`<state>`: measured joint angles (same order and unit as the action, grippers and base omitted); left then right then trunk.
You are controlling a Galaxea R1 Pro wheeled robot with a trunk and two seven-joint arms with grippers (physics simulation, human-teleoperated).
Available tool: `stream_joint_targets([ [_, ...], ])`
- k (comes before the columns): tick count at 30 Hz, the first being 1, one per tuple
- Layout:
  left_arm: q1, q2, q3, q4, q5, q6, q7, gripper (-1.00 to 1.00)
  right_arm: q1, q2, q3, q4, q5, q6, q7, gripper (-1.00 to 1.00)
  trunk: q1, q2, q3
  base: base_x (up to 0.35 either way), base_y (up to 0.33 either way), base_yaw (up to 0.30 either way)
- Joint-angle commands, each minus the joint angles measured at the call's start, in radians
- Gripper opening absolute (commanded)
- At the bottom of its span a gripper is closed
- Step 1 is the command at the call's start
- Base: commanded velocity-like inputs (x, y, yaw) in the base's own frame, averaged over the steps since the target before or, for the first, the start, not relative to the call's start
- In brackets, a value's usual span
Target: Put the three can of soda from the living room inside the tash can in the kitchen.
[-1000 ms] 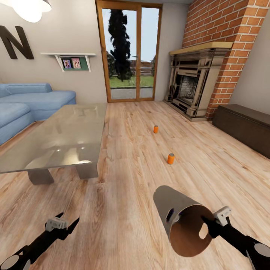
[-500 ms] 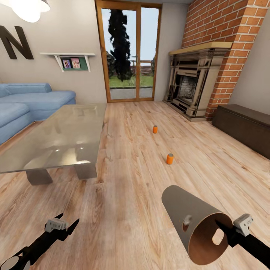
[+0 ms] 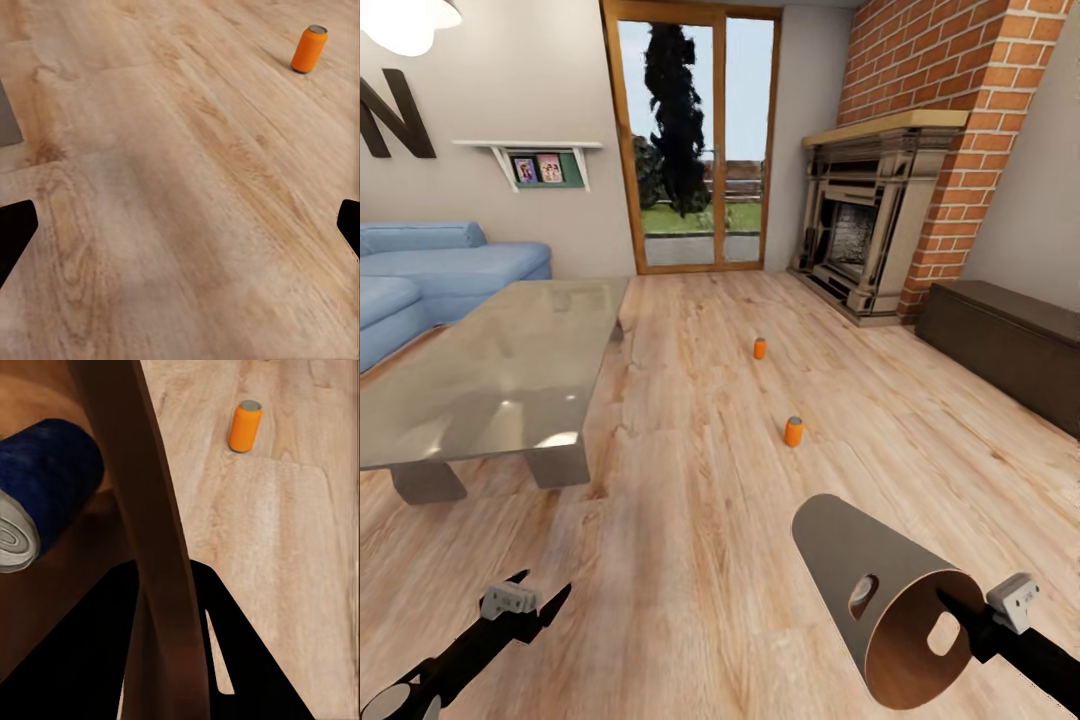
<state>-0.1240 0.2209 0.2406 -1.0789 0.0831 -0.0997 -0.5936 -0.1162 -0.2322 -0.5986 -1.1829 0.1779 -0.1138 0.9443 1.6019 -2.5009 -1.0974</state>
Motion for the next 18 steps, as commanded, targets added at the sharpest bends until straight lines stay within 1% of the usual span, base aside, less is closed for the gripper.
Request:
stream_joint_targets([
  [1, 0.0, 0.0, 0.0, 0.0, 0.0, 0.0, 0.0, 1.0, 0.0, 0.0, -0.001, -0.001, -0.006, 0.0, -0.001, -1.0, 0.0, 0.0, 0.0, 0.139, -0.296, 0.0],
  [11, 0.002, 0.0, 0.0, 0.0, 0.0, 0.001, 0.0, 1.0, 0.0, 0.001, -0.001, 0.001, -0.007, 0.0, -0.01, -1.0, 0.0, 0.0, 0.0, 0.147, -0.297, 0.0],
  [18, 0.013, 0.0, -0.001, -0.001, 0.0, 0.001, 0.003, 1.0, 0.0, 0.002, -0.001, 0.005, -0.008, 0.0, -0.011, -1.0, 0.0, 0.0, 0.0, 0.153, -0.297, 0.0],
])
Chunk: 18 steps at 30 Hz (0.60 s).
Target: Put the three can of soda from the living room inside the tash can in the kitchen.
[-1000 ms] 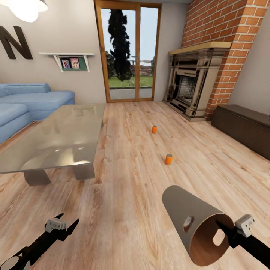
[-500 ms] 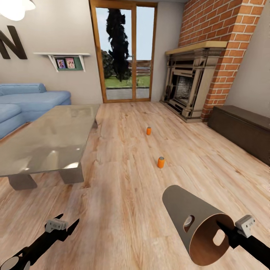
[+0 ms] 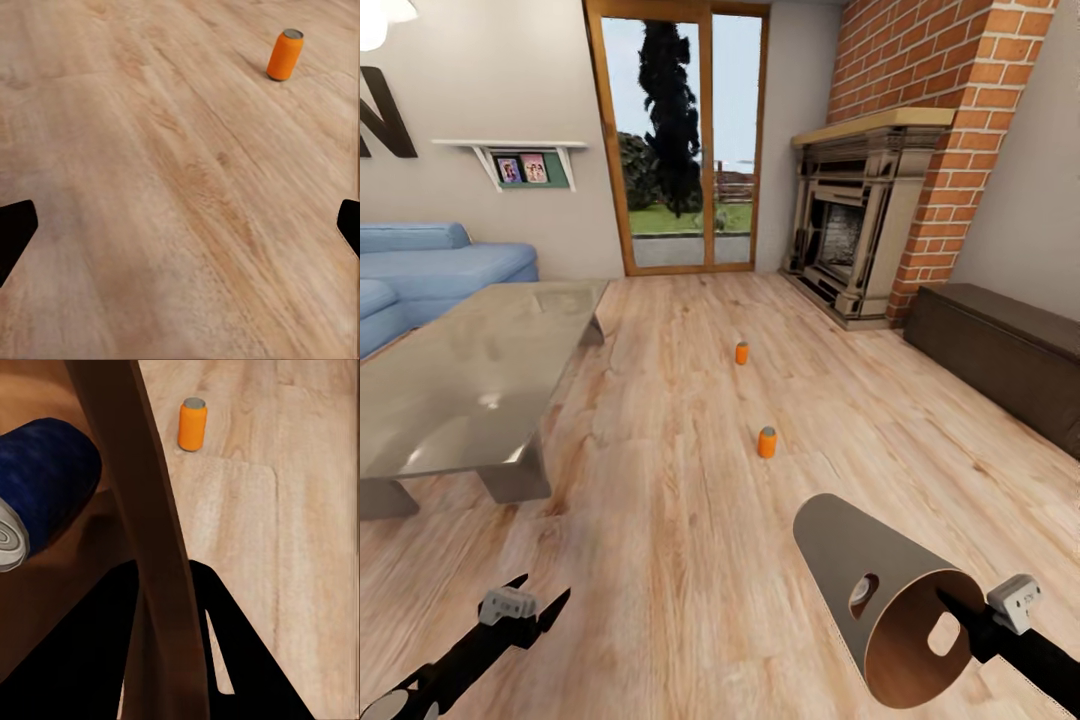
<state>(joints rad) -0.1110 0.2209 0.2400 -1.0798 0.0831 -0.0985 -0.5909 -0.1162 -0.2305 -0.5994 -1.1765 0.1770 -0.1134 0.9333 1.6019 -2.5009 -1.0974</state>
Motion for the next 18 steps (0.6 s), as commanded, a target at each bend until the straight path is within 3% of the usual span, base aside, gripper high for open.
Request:
stream_joint_targets([
  [1, 0.0, 0.0, 0.0, 0.0, 0.0, 0.0, 0.002, 1.0, 0.0, 0.0, 0.0, 0.0, -0.007, 0.0, -0.001, -1.0, 0.0, 0.0, 0.0, 0.154, -0.297, 0.0],
  [18, 0.002, 0.0, 0.0, 0.001, 0.0, 0.0, 0.013, 1.0, 0.0, 0.0, 0.0, 0.009, -0.007, 0.0, 0.001, -1.0, 0.0, 0.0, 0.0, 0.171, -0.293, 0.0],
])
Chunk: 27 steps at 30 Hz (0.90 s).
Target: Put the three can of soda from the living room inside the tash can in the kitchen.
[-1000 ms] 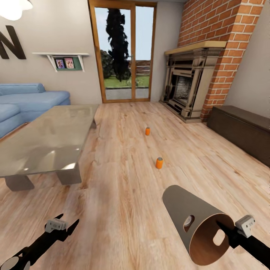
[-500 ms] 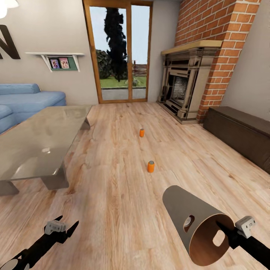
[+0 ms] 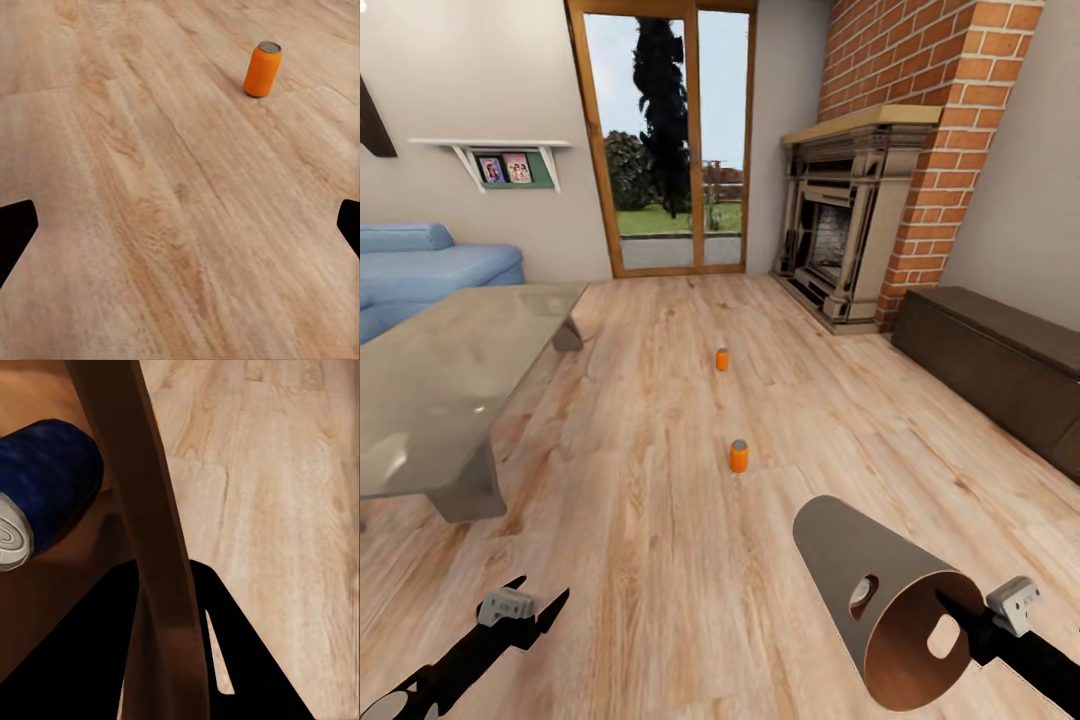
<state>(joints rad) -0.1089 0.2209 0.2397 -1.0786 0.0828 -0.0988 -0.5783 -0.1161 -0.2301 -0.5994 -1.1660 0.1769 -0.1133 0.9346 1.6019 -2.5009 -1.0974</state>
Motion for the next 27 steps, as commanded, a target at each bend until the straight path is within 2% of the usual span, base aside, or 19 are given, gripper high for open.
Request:
stream_joint_targets([
  [1, 0.0, 0.0, 0.0, 0.0, 0.0, 0.0, 0.0, 1.0, 0.0, 0.0, 0.0, -0.001, -0.007, 0.0, 0.0, -1.0, 0.0, 0.0, 0.0, 0.199, -0.281, 0.0],
  [12, 0.0, 0.0, 0.0, 0.0, 0.0, 0.0, 0.001, 1.0, 0.0, 0.001, 0.0, 0.002, -0.007, 0.0, -0.001, -1.0, 0.0, 0.0, 0.0, 0.211, -0.272, 0.0],
  [27, 0.0, 0.0, 0.0, 0.0, 0.0, 0.0, 0.001, 1.0, 0.0, 0.002, 0.0, 0.003, -0.007, 0.0, -0.001, -1.0, 0.0, 0.0, 0.0, 0.266, -0.213, 0.0],
])
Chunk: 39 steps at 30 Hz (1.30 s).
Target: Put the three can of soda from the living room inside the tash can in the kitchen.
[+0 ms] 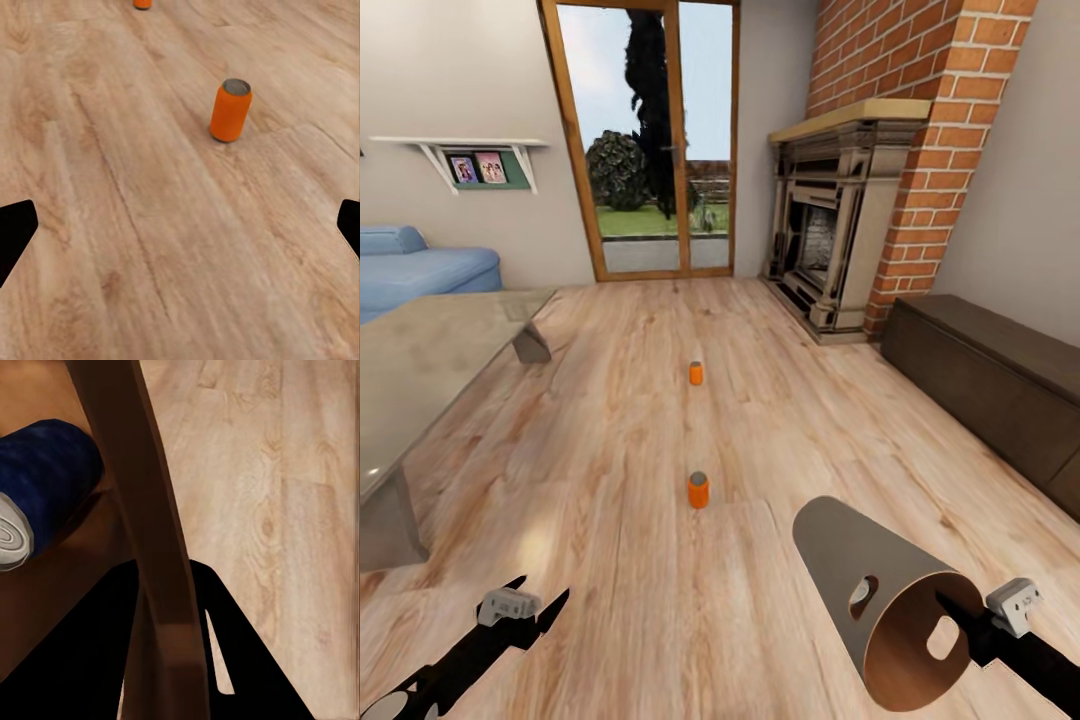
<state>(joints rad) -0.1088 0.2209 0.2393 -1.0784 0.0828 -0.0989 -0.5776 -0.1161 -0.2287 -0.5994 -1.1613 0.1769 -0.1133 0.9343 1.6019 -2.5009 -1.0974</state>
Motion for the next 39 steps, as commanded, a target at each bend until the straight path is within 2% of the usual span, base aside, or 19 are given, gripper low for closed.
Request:
stream_joint_targets([
  [1, 0.0, 0.0, 0.0, 0.0, 0.0, 0.0, 0.0, 1.0, 0.0, 0.0, 0.0, -0.001, -0.007, 0.0, 0.0, -1.0, 0.0, 0.0, 0.0, 0.275, -0.2, 0.0],
  [39, 0.0, 0.0, 0.001, 0.01, 0.0, 0.0, 0.001, 1.0, 0.001, 0.003, 0.001, 0.009, -0.005, -0.004, -0.001, -1.0, 0.0, 0.0, 0.0, 0.284, -0.181, 0.0],
])
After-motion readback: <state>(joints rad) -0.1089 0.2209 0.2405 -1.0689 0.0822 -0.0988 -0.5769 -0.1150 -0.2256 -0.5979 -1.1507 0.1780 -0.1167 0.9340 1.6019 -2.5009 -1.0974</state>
